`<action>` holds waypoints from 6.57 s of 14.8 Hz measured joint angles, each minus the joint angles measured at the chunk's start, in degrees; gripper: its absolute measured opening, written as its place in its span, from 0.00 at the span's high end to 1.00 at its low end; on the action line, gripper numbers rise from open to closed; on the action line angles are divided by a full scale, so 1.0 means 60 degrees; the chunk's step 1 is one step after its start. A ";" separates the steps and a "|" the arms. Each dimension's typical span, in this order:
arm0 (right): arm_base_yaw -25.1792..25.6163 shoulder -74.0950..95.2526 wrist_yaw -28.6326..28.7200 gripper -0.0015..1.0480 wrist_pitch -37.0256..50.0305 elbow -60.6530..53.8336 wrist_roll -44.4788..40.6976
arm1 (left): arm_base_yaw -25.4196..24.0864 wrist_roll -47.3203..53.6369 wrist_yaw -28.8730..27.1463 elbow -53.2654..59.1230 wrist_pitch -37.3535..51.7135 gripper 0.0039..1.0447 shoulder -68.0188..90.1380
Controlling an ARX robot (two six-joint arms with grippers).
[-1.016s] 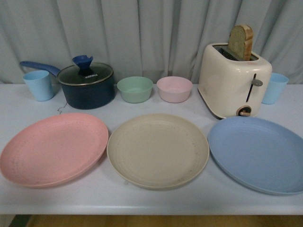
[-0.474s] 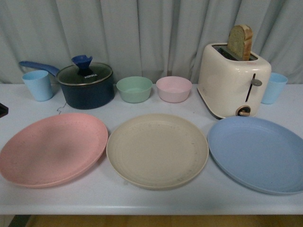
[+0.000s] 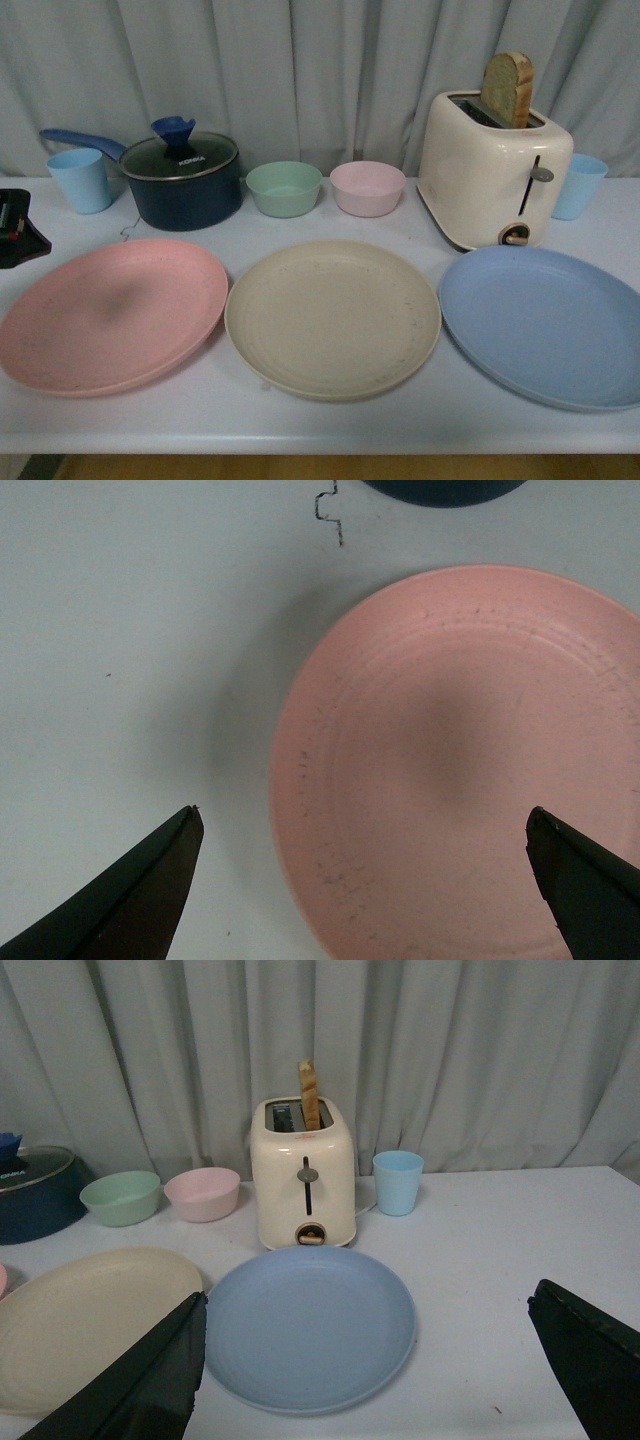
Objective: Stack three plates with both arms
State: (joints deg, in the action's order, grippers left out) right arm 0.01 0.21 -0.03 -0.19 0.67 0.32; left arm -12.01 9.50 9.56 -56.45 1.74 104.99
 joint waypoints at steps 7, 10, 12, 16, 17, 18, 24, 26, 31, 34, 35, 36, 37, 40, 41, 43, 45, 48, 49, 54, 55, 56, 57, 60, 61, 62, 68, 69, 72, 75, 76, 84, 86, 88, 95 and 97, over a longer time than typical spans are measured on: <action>0.0000 0.0000 0.0000 0.06 0.0000 0.0000 0.0000 | -0.0452 0.0433 0.0386 -0.0616 0.0182 0.11 0.2113; 0.0000 0.0000 0.0000 0.06 0.0000 0.0000 0.0000 | -0.0601 0.0423 0.0561 -0.0871 0.0142 0.27 0.2477; 0.0000 0.0000 0.0000 0.06 0.0000 0.0000 0.0000 | -0.0831 0.0408 0.0718 -0.1075 0.0036 0.47 0.2725; 0.0000 0.0000 0.0000 0.06 0.0000 0.0000 0.0000 | -0.1118 -0.0120 0.1053 -0.1260 -0.0073 0.98 0.2830; 0.0000 0.0000 0.0000 0.06 -0.0004 0.0000 0.0000 | -0.1151 -0.0233 0.1056 -0.1198 -0.0080 0.98 0.2776; 0.0000 0.0000 0.0000 0.06 -0.0004 0.0000 0.0000 | -0.1162 -0.0317 0.1045 -0.1107 -0.0146 0.98 0.2634; 0.0000 0.0000 0.0000 0.06 -0.0004 0.0000 0.0000 | -0.1140 -0.0521 0.0295 -0.0707 -0.0801 0.98 0.0120; 0.0000 0.0000 0.0000 0.06 0.0000 0.0000 0.0000 | -0.0597 -0.0743 -0.0029 -0.0718 -0.1180 0.98 -0.0787; 0.0000 0.0000 0.0004 0.06 0.0000 0.0000 0.0000 | 0.2240 -0.1883 -0.0907 -0.0925 -0.1472 0.98 -0.0874; 0.0000 0.0000 0.0000 0.06 0.0000 0.0000 0.0000 | 0.3770 -0.2630 -0.1202 -0.1501 -0.1341 0.98 0.0062; 0.0000 0.0000 0.0000 0.06 0.0000 0.0000 0.0000 | 0.4167 -0.2798 -0.1239 -0.1741 -0.1333 0.98 0.0404; 0.0000 0.0000 0.0000 0.06 0.0000 0.0000 0.0000 | 0.4393 -0.2863 -0.1246 -0.1982 -0.1319 0.98 0.0699; 0.0000 0.0000 0.0000 0.06 0.0000 0.0000 0.0000 | 0.4528 -0.2947 -0.1282 -0.2251 -0.1290 0.98 0.1013; 0.0000 0.0000 0.0000 0.06 0.0000 0.0000 0.0000 | 0.4594 -0.3122 -0.1392 -0.2601 -0.1206 0.98 0.1577; 0.0000 0.0000 0.0000 0.06 -0.0004 0.0000 0.0000 | 0.4594 -0.3122 -0.1428 -0.2677 -0.1140 0.98 0.1796; 0.0000 0.0000 0.0000 0.06 0.0000 0.0000 0.0000 | 0.4590 -0.3133 -0.1392 -0.2692 -0.0984 0.98 0.2153; 0.0000 0.0000 0.0000 0.06 -0.0004 0.0000 0.0000 | 0.4521 -0.3220 -0.1326 -0.2692 -0.0969 0.98 0.2226; 0.0000 0.0000 0.0000 0.06 -0.0004 0.0000 0.0000 | 0.4419 -0.3293 -0.1104 -0.2546 -0.0765 0.63 0.2036; 0.0000 0.0000 0.0004 0.06 0.0000 0.0000 0.0000 | 0.4401 -0.3177 -0.1173 -0.2328 -0.0772 0.53 0.1774; 0.0000 0.0000 0.0000 0.06 -0.0004 0.0000 0.0000 | 0.3515 -0.0594 -0.1614 0.1177 0.1599 0.07 -0.4029; 0.0000 0.0000 0.0004 0.06 -0.0004 0.0000 0.0000 | 0.3519 -0.0408 -0.1647 0.1490 0.1843 0.06 -0.5085; 0.0000 0.0000 0.0004 0.06 0.0000 0.0000 0.0000 | 0.3617 -0.0761 -0.2601 0.2102 0.4189 0.17 -0.5603; 0.0004 0.0000 0.0000 0.06 -0.0004 0.0000 0.0000 | 0.3555 -0.1115 -0.2885 0.3133 0.5424 0.29 -0.5978; 0.0000 0.0000 0.0000 0.06 -0.0004 0.0000 0.0000 | 0.3027 -0.1472 -0.2750 0.5519 0.6291 0.64 -0.6634; 0.0000 0.0000 0.0000 0.06 -0.0004 0.0000 0.0000 | 0.2954 -0.1515 -0.2586 0.5898 0.6568 0.76 -0.7257; 0.0000 0.0000 0.0000 0.06 -0.0004 0.0000 0.0000 | 0.2867 -0.1519 -0.2455 0.6273 0.6663 0.88 -0.7708; 0.0000 0.0000 0.0000 0.06 -0.0004 0.0000 0.0000 | 0.2029 -0.1559 -0.1592 0.8211 0.6047 0.99 -0.9847; 0.0000 0.0000 0.0000 0.06 0.0000 0.0000 0.0000 | 0.2025 -0.1559 -0.1596 0.8411 0.5850 0.99 -1.0182; 0.0000 0.0000 0.0000 0.06 -0.0004 0.0000 0.0000 | 0.2018 -0.1559 -0.1596 0.8823 0.5082 0.99 -1.1449; 0.0000 0.0000 0.0000 0.06 0.0000 0.0000 0.0000 | 0.2018 -0.1563 -0.1596 0.9293 0.4954 0.99 -1.2211; 0.0000 0.0000 0.0000 0.06 0.0000 0.0000 0.0000 | 0.2018 -0.1559 -0.1606 0.9300 0.4568 0.99 -1.2415; 0.0000 0.0000 0.0000 0.06 0.0000 0.0000 0.0000 | 0.2018 -0.1563 -0.1596 0.9304 0.2167 0.99 -1.5023; 0.0000 0.0000 0.0000 0.06 0.0000 0.0000 0.0000 | 0.2018 -0.1559 -0.1599 0.9304 0.1832 0.99 -1.5413; 0.0000 0.0000 0.0000 0.06 0.0000 0.0000 0.0000 | 0.2018 -0.1563 -0.1596 0.9304 0.1457 0.99 -1.5748; 0.0000 0.0004 0.0000 0.06 -0.0007 0.0000 0.0000 | 0.2018 -0.1570 -0.1599 0.9296 -0.0299 0.99 -1.7424; 0.0000 0.0000 0.0000 0.06 -0.0004 0.0000 0.0000 | 0.2018 -0.1570 -0.1599 0.9296 -0.0321 0.99 -1.7424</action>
State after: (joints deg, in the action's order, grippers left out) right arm 0.01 0.21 -0.03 -0.21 0.67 0.32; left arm 0.10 0.08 -0.03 -0.67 -0.19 0.45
